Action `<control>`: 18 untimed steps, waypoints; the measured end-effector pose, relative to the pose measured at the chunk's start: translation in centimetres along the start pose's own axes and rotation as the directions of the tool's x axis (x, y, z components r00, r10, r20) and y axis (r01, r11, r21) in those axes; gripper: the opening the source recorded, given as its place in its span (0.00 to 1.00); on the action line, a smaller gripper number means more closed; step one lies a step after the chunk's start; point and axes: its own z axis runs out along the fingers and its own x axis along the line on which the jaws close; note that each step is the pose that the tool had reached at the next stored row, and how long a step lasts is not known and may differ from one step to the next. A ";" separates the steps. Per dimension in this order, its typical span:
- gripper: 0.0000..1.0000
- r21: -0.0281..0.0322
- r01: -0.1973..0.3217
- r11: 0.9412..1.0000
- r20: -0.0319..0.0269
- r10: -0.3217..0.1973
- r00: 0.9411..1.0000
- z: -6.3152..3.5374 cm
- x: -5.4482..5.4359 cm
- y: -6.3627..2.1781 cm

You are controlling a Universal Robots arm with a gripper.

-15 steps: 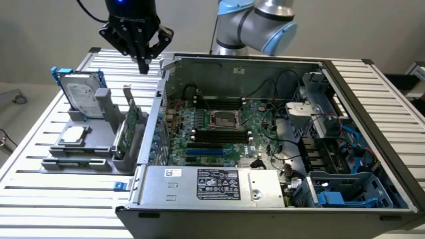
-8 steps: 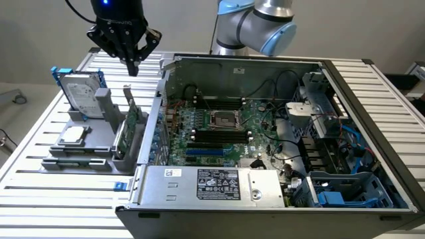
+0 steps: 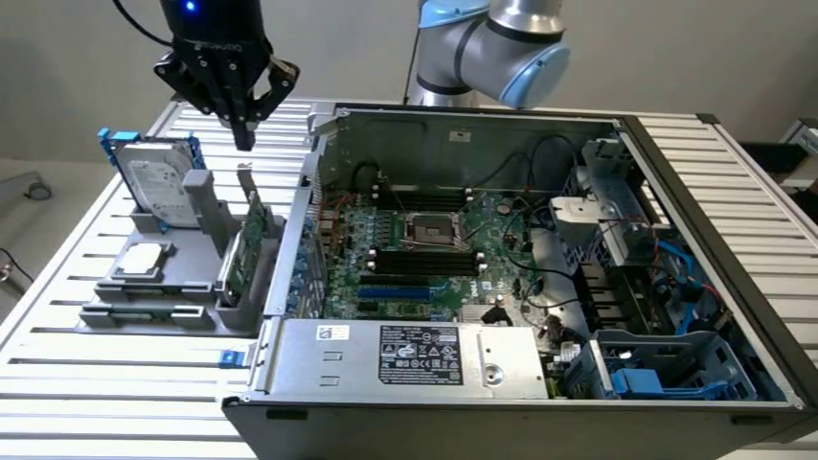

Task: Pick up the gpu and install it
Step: 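Reach for the gpu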

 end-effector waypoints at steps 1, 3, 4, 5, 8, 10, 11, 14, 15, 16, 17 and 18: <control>0.11 0.000 0.000 1.000 0.000 0.000 1.000 0.09 0.2 -0.03; 0.11 0.000 0.000 1.000 -0.001 0.000 1.000 0.38 0.5 -0.27; 0.11 0.000 0.001 1.000 -0.002 -0.001 1.000 0.52 0.7 -0.44; 0.11 0.000 0.000 1.000 -0.003 0.000 1.000 0.64 0.7 -0.64; 0.11 0.000 0.001 1.000 -0.007 -0.001 1.000 0.97 0.8 -1.40; 0.11 0.000 0.002 1.000 -0.007 -0.002 1.000 1.07 1.1 -1.52; 0.11 0.000 0.002 1.000 -0.007 -0.002 1.000 1.07 1.1 -1.52; 0.11 0.000 0.003 1.000 -0.007 -0.003 1.000 1.07 1.1 -1.52; 0.11 0.000 0.003 1.000 -0.007 -0.003 1.000 1.06 1.1 -1.52; 0.11 0.000 0.003 1.000 -0.007 -0.003 1.000 1.06 1.1 -1.52; 0.11 0.001 0.003 1.000 -0.007 -0.003 1.000 1.06 1.1 -1.52; 0.11 0.000 0.003 1.000 -0.007 -0.003 1.000 1.06 1.1 -1.52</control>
